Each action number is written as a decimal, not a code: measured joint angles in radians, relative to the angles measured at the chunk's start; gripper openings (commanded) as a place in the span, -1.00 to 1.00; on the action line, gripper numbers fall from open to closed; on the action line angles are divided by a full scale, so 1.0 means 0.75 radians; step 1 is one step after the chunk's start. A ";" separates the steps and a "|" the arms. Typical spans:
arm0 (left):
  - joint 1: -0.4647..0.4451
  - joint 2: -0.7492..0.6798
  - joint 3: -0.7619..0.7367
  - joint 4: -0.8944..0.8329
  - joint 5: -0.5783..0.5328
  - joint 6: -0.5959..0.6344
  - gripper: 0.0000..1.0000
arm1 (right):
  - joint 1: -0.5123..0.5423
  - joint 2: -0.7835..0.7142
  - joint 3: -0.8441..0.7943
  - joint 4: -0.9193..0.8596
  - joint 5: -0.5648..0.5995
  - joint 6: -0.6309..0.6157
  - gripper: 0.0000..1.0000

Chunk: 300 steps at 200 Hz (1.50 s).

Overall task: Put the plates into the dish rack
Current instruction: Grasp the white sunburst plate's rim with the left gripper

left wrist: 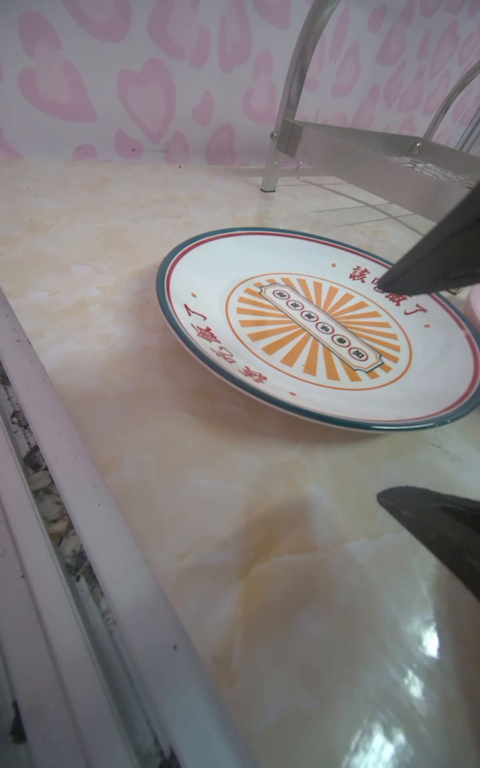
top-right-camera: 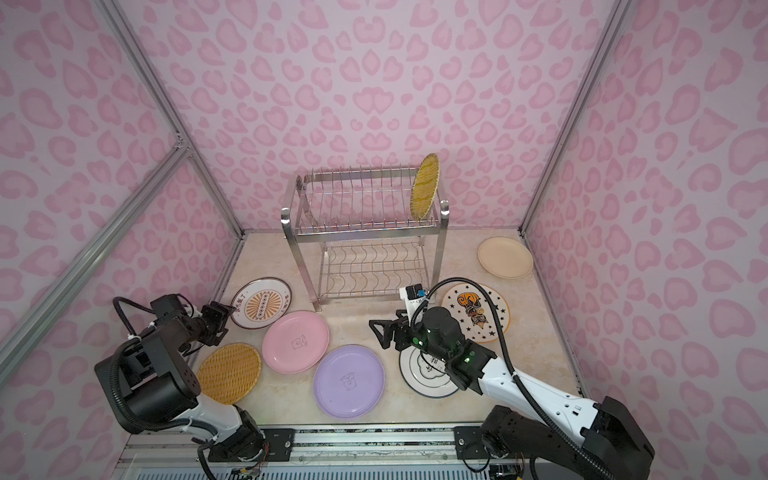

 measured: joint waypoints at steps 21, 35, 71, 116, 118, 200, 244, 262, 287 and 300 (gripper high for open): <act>0.000 0.048 0.037 0.000 0.014 0.021 0.40 | 0.000 0.011 -0.009 0.038 -0.026 0.016 0.98; 0.000 0.090 0.055 0.000 0.021 0.037 0.31 | -0.001 0.012 -0.011 0.055 -0.035 0.018 0.98; 0.000 0.169 0.061 -0.002 0.038 0.043 0.19 | -0.003 0.008 -0.026 0.074 -0.041 0.038 0.98; -0.003 0.240 0.088 0.016 0.095 0.056 -0.02 | -0.007 -0.004 -0.031 0.080 -0.041 0.038 0.98; -0.003 0.242 0.089 0.018 0.098 0.056 -0.02 | -0.008 -0.004 -0.032 0.080 -0.041 0.038 0.98; -0.071 0.304 0.134 0.060 0.106 0.049 -0.24 | -0.009 -0.006 -0.041 0.089 -0.041 0.040 0.97; -0.096 0.320 0.173 0.025 0.056 0.026 -0.40 | -0.009 -0.009 -0.041 0.090 -0.041 0.044 0.98; -0.102 0.332 0.188 0.011 0.034 0.025 -0.47 | -0.009 -0.009 -0.041 0.090 -0.041 0.044 0.98; -0.106 0.341 0.201 -0.008 0.020 0.006 -0.55 | -0.010 -0.009 -0.041 0.090 -0.041 0.044 0.98; -0.107 0.344 0.203 -0.009 0.019 0.004 -0.62 | -0.010 -0.009 -0.041 0.090 -0.041 0.044 0.98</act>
